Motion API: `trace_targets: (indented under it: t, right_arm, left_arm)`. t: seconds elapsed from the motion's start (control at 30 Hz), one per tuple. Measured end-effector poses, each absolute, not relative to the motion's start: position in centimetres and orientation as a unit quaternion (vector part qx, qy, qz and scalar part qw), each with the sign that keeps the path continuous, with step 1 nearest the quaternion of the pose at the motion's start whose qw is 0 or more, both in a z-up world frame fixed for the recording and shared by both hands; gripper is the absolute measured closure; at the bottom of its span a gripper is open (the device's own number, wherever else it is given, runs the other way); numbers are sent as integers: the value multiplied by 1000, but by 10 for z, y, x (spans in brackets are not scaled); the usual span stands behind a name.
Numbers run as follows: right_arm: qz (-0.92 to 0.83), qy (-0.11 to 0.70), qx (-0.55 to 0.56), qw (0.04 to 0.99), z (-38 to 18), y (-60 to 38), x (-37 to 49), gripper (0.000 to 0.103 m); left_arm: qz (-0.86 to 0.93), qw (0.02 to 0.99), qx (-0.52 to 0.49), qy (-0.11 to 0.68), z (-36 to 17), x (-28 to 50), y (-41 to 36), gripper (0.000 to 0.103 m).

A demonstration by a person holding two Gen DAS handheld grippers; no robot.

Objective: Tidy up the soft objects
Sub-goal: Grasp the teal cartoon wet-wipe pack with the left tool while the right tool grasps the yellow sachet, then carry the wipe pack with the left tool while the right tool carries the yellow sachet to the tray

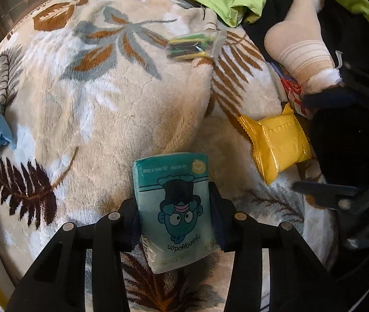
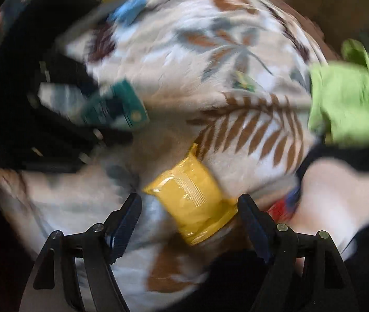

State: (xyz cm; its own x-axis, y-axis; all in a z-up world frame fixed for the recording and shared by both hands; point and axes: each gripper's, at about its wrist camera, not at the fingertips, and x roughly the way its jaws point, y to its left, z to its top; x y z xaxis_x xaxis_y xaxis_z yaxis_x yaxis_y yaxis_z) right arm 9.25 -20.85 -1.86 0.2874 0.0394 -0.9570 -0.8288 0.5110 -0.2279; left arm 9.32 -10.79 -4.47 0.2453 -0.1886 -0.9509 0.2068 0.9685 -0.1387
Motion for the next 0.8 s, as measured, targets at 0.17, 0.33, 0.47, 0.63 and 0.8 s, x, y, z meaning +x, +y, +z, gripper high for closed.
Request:
trace_targets:
  t: [0.17,0.33,0.47,0.63,0.8]
  right_arm:
    - [324,519,-413,674,-41,-204,107,21]
    - [319,567,-376,659,-55,-209,111,50]
    - [290,593,-304,687,-42,-223,115,55]
    - [284,598,-252,706,-30,-233,98,55]
    - [274,589,-183,738,-8,-229,72,55]
  left_arm:
    - [-124,789,11,601,-49,100,-108,60]
    - [-126,788,6,602,-55,97,-111,60]
    - [-126,793,10,596,-55,94,-113,60]
    - [-127,803,6,583,-52,84,-111,62]
    - [-121,815,18,567,-40,65,-102,62]
